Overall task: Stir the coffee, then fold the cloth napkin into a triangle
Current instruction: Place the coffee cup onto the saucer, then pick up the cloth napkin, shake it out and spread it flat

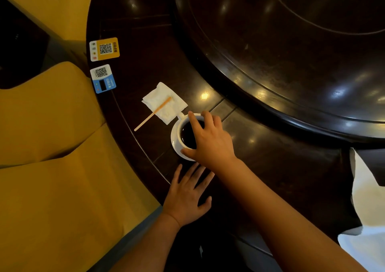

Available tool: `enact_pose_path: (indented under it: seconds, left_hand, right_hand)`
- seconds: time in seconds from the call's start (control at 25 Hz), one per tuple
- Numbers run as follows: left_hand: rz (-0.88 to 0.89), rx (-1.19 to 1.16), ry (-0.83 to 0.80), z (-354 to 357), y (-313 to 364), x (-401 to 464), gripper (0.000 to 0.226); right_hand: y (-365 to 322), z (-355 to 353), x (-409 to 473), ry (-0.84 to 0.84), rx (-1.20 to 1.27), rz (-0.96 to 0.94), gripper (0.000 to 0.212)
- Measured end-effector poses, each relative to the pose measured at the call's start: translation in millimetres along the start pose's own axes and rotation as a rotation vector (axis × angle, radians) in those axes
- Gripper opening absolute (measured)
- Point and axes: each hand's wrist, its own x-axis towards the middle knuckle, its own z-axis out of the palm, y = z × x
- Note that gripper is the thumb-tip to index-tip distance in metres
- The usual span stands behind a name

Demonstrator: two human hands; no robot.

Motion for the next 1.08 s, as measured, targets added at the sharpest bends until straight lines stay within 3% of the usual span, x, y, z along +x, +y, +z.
enact_pose_path:
  seconds: [0.2,0.44,0.64,0.88,1.0,1.08]
  left_hand:
    - [-0.017,0.002,-0.07,-7,3,0,0.065]
    - [-0.025,-0.032,-0.129,-22,10,3,0.057]
    - [-0.142,-0.039,-0.179,-37,37,15,0.054]
    - [0.209,-0.03,-0.115,-55,133,63,0.045]
    - [0.416,-0.014,-0.104,-54,189,92,0.051]
    - [0.567,0.041,-0.12,-45,220,108,0.059]
  right_hand:
    - [5,-12,-6,-0.041,0.005,-0.023,0.091]
    - [32,-28,-65,0.004,0.045,0.09,0.057]
    - [69,-32,-143,0.016,0.037,0.236,0.032]
    - [122,-38,-243,0.218,0.014,0.421,0.015]
    - [155,-34,-294,0.358,-0.002,0.588,0.029]
    - [171,-20,-319,0.354,-0.004,0.694,0.043]
